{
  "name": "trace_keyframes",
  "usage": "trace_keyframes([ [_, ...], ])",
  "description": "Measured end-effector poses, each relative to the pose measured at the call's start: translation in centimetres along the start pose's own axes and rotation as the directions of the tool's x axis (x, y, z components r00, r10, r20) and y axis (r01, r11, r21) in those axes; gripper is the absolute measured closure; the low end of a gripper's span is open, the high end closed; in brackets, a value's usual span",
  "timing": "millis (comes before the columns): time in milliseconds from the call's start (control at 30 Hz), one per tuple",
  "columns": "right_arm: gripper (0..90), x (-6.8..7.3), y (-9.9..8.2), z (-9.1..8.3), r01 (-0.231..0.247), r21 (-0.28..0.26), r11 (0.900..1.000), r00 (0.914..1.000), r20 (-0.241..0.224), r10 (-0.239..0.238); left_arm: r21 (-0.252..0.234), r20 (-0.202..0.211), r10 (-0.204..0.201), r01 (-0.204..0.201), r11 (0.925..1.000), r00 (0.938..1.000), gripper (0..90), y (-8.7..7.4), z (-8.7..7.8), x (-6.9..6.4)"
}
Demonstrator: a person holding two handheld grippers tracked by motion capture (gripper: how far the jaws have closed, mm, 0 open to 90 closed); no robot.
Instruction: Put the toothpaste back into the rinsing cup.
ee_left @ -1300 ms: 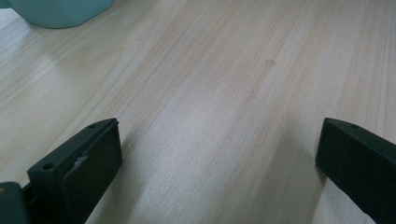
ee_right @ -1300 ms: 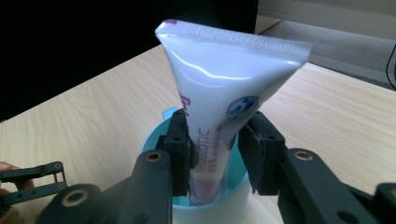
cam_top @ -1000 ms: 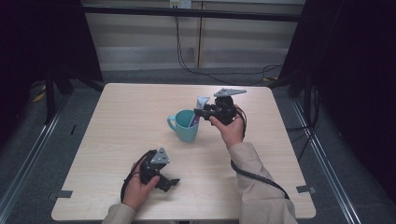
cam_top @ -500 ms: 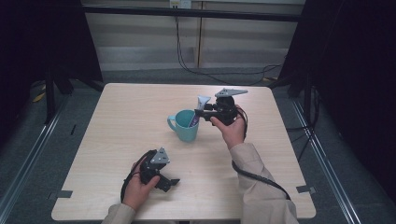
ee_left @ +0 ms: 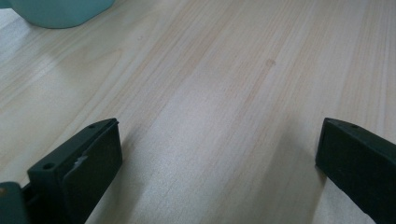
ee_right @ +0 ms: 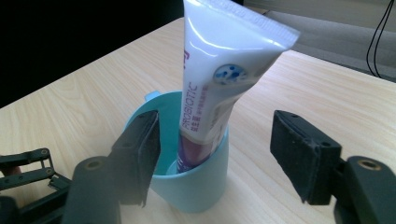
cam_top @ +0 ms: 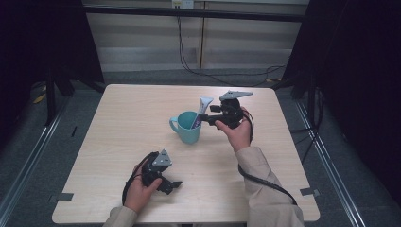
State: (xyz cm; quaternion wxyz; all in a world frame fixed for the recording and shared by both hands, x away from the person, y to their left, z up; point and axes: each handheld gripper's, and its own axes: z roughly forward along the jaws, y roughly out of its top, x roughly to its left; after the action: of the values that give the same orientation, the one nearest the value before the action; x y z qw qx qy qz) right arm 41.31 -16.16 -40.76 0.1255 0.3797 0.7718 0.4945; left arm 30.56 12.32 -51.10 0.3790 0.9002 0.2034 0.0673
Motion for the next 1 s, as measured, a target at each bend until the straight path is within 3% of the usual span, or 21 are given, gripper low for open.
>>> trace_keyframes([
  [367, 25.1, 0.0, -0.2, -1.3, 0.011, 0.024, 0.9997, 0.9999, 0.008, -0.011, 0.0, 0.0, -0.001, 0.001, 1.0, 1.0, 0.1, 0.0, 0.0, 0.0],
  [1000, 24.3, 0.1, -2.0, -4.0, 0.022, 0.034, 0.9992, 0.9997, -0.011, -0.021, 0.008, 0.001, 0.004, -0.004, 1.0, 1.0, 0.1, 0.0, -0.1, 0.0],
])
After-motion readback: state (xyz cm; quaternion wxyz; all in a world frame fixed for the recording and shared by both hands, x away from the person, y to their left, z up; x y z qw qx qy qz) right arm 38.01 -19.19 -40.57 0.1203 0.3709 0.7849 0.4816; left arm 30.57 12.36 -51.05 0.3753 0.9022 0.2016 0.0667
